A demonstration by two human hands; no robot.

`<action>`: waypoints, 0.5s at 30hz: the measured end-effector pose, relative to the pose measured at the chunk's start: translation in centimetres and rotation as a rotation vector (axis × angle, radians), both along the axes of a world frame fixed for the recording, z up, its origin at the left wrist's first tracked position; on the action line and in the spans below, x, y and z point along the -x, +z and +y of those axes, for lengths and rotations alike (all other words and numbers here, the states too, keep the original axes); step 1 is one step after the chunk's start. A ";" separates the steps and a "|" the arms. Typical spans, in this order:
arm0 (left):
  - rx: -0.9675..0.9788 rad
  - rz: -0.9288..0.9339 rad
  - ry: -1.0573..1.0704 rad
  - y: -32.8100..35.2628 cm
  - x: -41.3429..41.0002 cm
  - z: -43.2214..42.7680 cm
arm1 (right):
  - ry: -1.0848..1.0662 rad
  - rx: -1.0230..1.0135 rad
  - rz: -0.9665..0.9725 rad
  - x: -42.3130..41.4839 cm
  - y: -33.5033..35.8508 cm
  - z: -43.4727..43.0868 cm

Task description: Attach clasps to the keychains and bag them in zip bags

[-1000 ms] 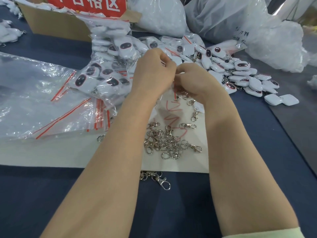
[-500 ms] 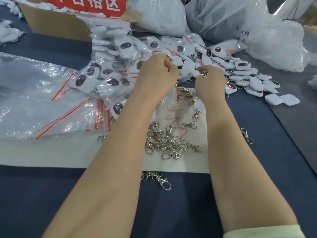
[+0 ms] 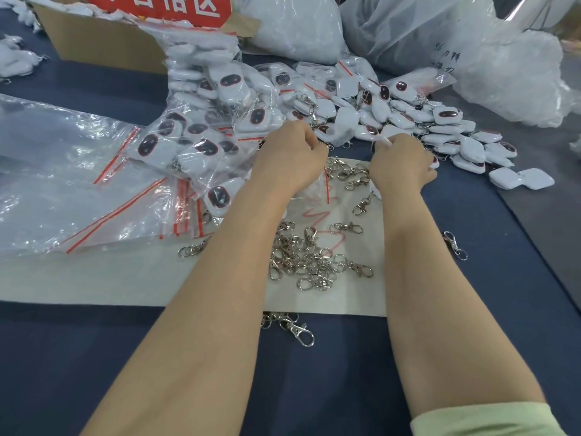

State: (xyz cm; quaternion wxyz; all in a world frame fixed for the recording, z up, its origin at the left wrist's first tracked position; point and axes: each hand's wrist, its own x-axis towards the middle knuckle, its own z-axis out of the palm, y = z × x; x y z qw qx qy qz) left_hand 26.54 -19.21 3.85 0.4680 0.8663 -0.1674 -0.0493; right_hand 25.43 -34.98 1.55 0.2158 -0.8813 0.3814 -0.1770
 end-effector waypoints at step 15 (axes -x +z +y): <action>-0.019 -0.003 0.005 0.2 0.1 0.1 | 0.278 -1.444 -0.844 -1.2 0.9 3.0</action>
